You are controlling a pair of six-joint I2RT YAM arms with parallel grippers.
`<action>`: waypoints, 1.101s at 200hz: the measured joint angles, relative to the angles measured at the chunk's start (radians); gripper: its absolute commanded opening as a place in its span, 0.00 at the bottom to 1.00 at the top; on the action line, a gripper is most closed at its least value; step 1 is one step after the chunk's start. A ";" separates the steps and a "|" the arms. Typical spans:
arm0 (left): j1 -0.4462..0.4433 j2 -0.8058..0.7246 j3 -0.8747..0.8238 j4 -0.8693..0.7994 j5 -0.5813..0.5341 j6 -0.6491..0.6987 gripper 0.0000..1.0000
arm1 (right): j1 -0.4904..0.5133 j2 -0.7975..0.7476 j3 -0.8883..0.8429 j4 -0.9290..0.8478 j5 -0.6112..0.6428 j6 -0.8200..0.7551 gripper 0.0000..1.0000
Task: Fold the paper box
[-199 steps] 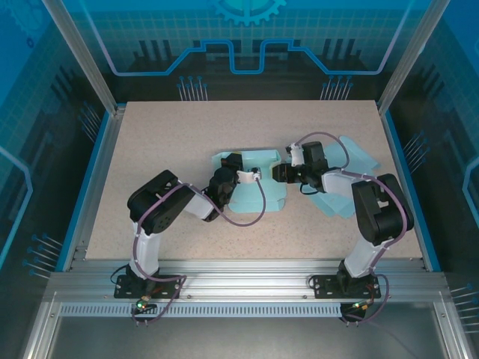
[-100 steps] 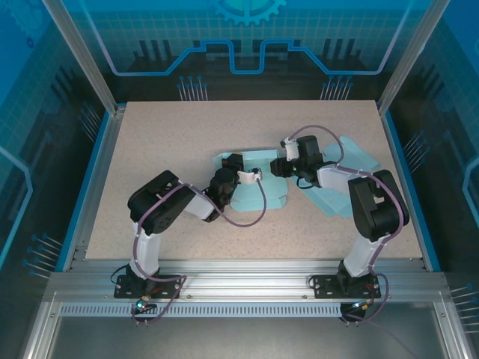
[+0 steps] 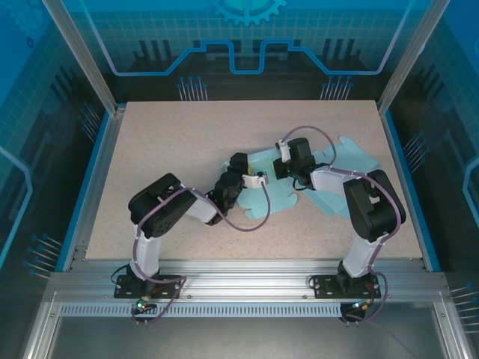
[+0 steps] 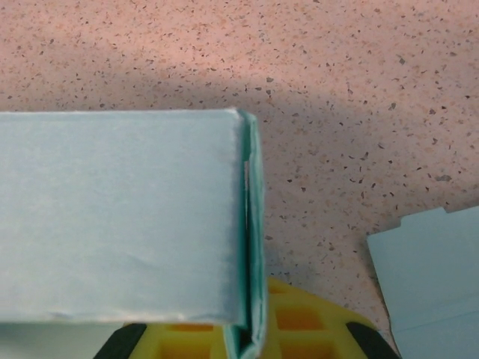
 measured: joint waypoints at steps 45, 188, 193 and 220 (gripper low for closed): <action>-0.026 -0.114 0.000 -0.066 -0.045 -0.113 0.99 | 0.007 0.000 0.000 0.001 0.045 -0.015 0.00; -0.098 -0.915 -0.013 -0.784 -0.093 -0.947 0.99 | 0.007 -0.167 -0.034 -0.052 0.117 -0.056 0.00; -0.090 -0.942 -0.013 -0.808 -0.095 -0.974 0.99 | 0.007 -0.177 -0.046 -0.049 0.119 -0.056 0.00; -0.035 -1.086 -0.014 -0.961 -0.105 -1.150 0.99 | 0.006 -0.240 -0.135 -0.008 0.121 -0.055 0.00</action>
